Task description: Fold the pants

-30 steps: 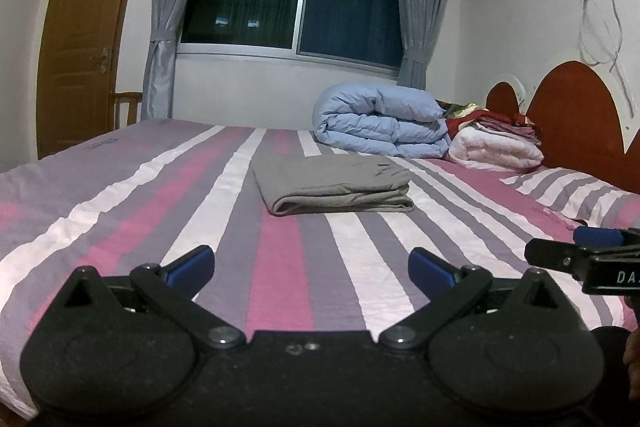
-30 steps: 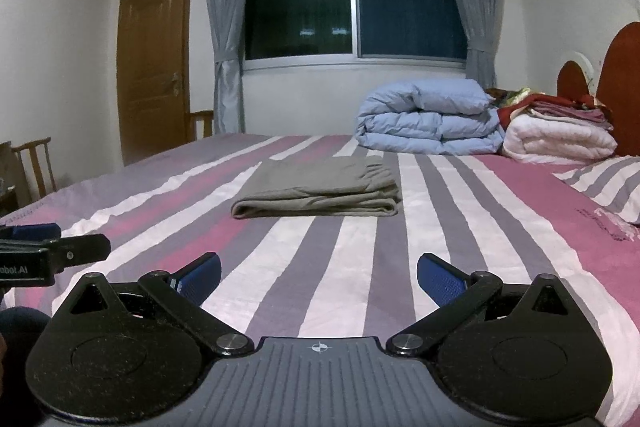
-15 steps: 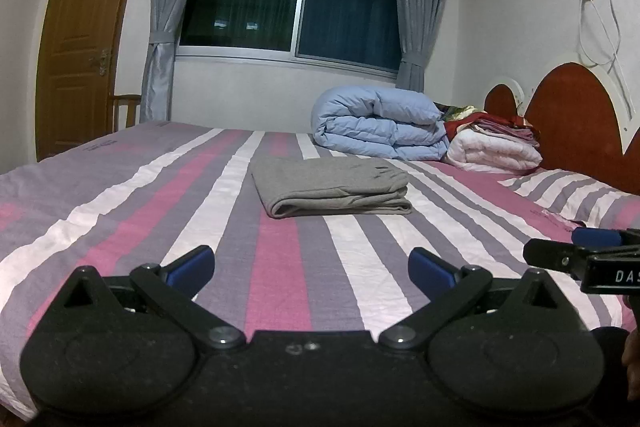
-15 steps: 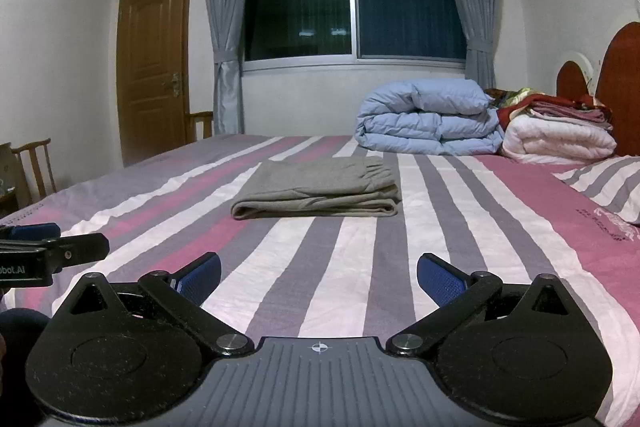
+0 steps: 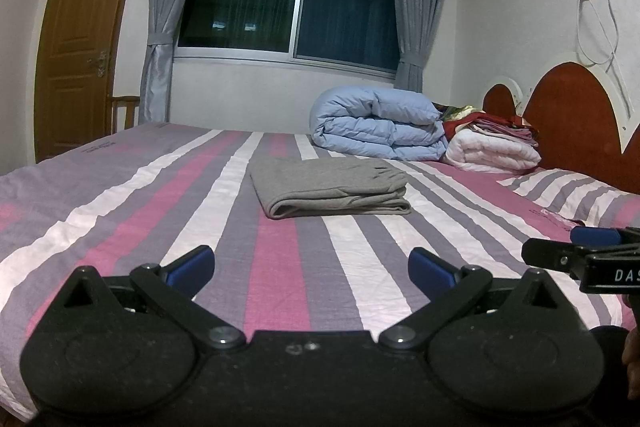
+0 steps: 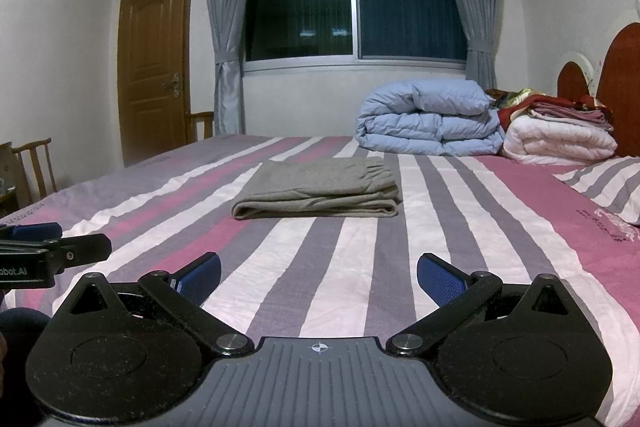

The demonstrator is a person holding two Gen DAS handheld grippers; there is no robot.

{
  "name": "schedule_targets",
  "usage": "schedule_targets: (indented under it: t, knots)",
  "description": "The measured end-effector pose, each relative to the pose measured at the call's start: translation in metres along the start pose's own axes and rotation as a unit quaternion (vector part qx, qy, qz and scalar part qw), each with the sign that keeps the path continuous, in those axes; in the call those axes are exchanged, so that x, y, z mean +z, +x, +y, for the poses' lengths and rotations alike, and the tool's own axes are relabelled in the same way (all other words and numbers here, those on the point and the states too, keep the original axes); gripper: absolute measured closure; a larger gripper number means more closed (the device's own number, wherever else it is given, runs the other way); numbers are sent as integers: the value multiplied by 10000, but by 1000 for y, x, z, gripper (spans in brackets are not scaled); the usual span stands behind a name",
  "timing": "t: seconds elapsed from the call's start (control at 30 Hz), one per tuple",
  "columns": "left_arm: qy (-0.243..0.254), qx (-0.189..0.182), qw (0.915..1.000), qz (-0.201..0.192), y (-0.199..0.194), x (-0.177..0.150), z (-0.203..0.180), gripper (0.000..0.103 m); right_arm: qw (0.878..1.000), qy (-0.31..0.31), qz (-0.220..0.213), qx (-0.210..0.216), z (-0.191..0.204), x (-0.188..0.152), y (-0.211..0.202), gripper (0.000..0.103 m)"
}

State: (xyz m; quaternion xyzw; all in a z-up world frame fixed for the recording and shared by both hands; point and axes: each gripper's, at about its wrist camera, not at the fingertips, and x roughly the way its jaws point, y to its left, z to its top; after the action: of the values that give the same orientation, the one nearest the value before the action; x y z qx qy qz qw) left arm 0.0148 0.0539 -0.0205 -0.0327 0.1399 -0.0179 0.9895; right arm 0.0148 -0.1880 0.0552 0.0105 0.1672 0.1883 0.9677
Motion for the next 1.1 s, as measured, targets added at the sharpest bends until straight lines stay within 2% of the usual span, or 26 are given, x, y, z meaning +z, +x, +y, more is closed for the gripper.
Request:
schedule_targets:
  t: [0.87, 1.1]
  knots:
    - [16, -40, 10000, -21, 0, 0, -1, 6, 10000, -29, 14, 9, 2, 0, 5, 0]
    - [42, -182, 9998, -110, 1, 5, -5, 12, 10000, -31, 10, 4, 2, 0, 5, 0]
